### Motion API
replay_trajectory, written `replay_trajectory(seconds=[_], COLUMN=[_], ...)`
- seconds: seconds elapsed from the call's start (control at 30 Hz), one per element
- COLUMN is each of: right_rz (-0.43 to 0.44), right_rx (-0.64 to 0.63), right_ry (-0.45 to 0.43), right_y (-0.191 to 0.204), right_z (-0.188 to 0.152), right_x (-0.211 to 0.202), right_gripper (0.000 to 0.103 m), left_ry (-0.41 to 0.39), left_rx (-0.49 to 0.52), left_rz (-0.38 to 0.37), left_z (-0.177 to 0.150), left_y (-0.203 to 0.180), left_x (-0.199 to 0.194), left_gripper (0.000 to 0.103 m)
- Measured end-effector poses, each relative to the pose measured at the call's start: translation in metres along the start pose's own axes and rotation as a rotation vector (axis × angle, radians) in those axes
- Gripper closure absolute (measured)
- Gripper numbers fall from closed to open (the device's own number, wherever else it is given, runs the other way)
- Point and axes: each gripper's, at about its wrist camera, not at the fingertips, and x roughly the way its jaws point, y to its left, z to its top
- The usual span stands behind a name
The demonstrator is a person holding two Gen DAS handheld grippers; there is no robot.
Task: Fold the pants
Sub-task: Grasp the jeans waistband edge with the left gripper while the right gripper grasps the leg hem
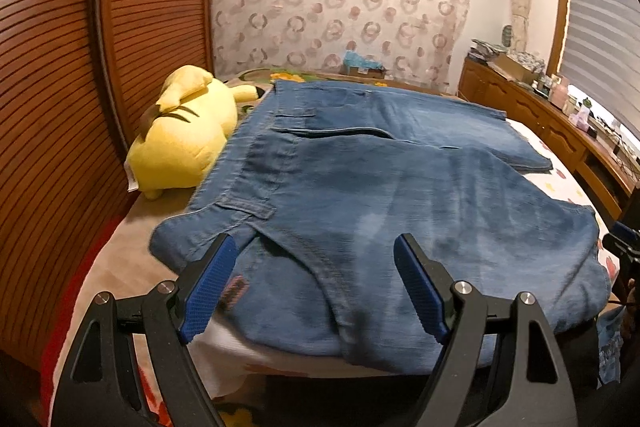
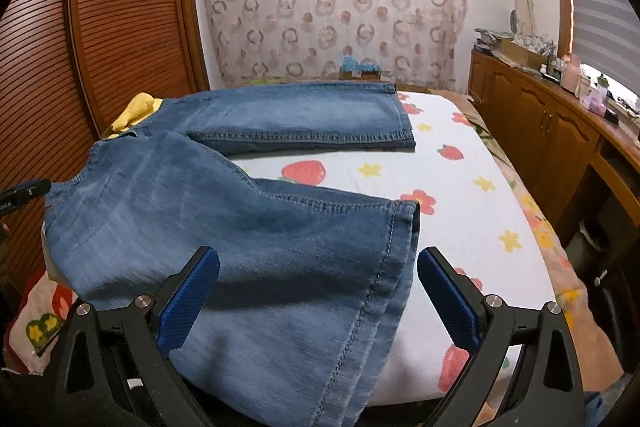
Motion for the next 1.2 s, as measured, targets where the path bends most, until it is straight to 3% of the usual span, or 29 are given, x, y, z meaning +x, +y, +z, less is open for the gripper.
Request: replay_trajectory(seconds=[0.13,0.2,0.33,0.63,1.0,1.2], right_rz=[-0.008,-0.013,-0.020,-0.027,-0.013,-0.006], right_rx=[-0.003,-0.002,0.005,0.020,0.014,0.019], right_ry=[0.011,0.016,0.026,0.055,0.111,0.129], right_y=[0.001,0.001,-0.003,-0.012,-0.016,-0.020], right_z=[0.001,0.001,-0.002,-0.007,-0.010,-0.009], right_x=[-0.002,0.000,0.001,-0.004,-0.006,-0.008], right_gripper=[0.003,0.003,0.003,0.004,0.011,0.017], left_ry=[-0.009,-0.007,0.004,0.074,0.099,0.054], left_rx=[-0.025,-0.045,-0.077,-0.117,-0.175,-0.128], left_rz=[0.022,0.029,0.044,0.093,0.056,0.056], left_z=[-0.002,-0.004,-0.008,-0.022,-0.024,-0.020], left_y=[0.020,0.031,0.047,0.070,0.086,0.078], left_x=[0.000,0.001,0.008,0.036,0.049,0.041], left_gripper=[0.029,0.039,0.049,0.050,0.050,0.073])
